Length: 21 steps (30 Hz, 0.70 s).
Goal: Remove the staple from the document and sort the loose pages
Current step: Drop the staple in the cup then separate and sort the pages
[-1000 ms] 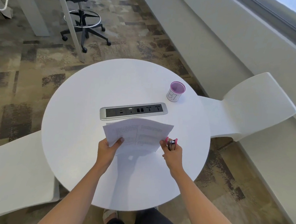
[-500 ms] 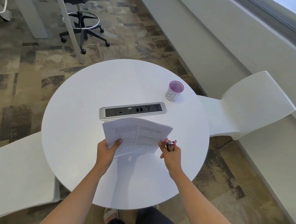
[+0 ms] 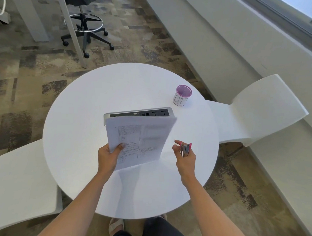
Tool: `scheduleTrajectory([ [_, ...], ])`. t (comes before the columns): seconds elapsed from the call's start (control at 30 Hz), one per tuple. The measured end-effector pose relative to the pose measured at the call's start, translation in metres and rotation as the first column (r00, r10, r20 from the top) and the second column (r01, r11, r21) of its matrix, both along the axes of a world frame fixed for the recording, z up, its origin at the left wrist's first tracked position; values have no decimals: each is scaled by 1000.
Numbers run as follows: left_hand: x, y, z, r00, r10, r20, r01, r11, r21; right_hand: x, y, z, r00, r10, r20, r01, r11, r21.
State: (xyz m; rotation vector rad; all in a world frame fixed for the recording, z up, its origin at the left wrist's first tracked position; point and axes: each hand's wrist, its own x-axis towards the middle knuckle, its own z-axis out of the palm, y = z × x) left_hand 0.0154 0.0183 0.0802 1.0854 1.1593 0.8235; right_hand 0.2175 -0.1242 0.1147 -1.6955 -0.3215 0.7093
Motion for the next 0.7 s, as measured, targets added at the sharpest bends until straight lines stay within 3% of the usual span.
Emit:
scheduleTrajectory([
  [0.3, -14, 19, 23, 996, -3, -86, 8, 998, 61, 28, -18, 14, 995, 96, 24, -95, 995, -6],
  [0.57, -15, 17, 40, 993, -83, -86, 90, 993, 74, 38, -27, 30, 944, 250, 214, -243, 968, -57],
  [0.7, -10, 10, 48, 988, -128, -88, 135, 987, 84, 35, -28, 32, 933, 278, 230, -282, 959, -14],
])
